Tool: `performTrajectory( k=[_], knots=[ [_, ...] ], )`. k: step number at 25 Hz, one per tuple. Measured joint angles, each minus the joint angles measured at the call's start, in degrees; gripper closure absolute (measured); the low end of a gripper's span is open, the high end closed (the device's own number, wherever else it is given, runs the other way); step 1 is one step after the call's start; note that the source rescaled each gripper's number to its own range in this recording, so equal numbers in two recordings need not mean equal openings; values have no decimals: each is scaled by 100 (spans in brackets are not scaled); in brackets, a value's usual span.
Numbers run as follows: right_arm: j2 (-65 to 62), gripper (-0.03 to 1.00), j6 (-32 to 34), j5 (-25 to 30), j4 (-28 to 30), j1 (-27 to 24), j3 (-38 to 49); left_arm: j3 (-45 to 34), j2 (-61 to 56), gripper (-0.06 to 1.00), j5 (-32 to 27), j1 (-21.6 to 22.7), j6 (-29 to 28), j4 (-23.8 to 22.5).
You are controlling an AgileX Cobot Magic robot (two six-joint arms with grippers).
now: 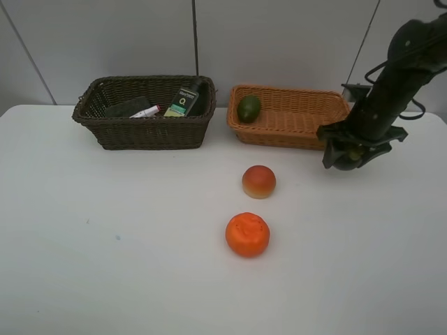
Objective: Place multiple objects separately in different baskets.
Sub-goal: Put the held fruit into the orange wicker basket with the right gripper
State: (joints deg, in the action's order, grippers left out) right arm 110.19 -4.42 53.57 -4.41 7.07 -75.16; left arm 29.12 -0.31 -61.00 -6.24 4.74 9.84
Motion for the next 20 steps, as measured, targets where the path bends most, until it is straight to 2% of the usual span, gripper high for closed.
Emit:
performTrajectory(
  k=[3, 5, 14, 19, 20],
  knots=[
    [-227, 96, 181, 443, -23, 0, -614, 0, 0, -5, 0, 0, 0, 0],
    [-212, 96, 251, 492, -23, 0, -996, 0, 0, -5, 0, 0, 0, 0],
    [1044, 96, 296, -152, 13, 0, -2252, 0, 0, -5, 0, 0, 0, 0],
    [1429, 96, 301, -316, 341, 0, -2393, 0, 0, -5, 0, 0, 0, 0],
    [1448, 93, 301, -340, 372, 0, -2393, 0, 0, -5, 0, 0, 0, 0]
  ],
)
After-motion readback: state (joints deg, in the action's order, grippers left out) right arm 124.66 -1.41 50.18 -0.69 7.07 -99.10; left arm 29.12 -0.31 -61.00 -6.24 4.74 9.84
